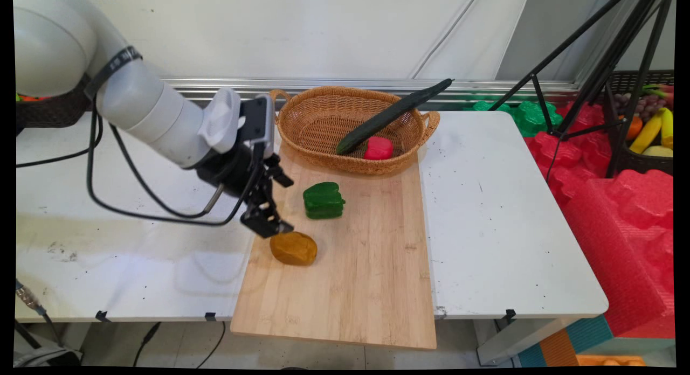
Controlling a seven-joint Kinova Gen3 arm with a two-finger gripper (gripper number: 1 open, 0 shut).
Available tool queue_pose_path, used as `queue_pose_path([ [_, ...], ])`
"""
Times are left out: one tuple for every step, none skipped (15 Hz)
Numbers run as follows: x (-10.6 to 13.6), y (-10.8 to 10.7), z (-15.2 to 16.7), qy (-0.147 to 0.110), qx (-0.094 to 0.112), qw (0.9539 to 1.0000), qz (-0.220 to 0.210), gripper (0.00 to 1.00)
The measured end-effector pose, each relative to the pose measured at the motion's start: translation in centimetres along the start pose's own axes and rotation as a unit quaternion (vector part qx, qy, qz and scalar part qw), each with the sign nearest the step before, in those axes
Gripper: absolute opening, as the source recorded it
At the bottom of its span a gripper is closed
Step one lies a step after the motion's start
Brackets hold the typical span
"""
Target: Pick up the potato from the cutting board
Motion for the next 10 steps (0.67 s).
queue_pose_path([
  [-0.3,0.4,0.3,-0.010,-0.004,0.9999,0.009,1.00],
  [-0.5,0.7,0.5,-0.016,-0.007,0.9997,0.014,1.00],
  [-0.7,1.0,0.8,-0.022,-0.010,0.9995,0.020,1.00],
  [-0.8,1.2,1.1,-0.028,-0.013,0.9992,0.024,1.00],
  [-1.0,1.4,1.5,-0.034,-0.015,0.9989,0.028,1.00],
  [-1.0,1.6,1.8,-0.039,-0.017,0.9986,0.031,1.00],
  [-1.1,1.8,2.2,-0.044,-0.018,0.9983,0.034,1.00],
  [-1.1,1.9,2.6,-0.049,-0.020,0.9980,0.036,1.00],
  [-1.0,2.1,3.0,-0.053,-0.021,0.9976,0.038,1.00],
  [-0.9,2.2,3.5,-0.058,-0.022,0.9972,0.041,1.00],
])
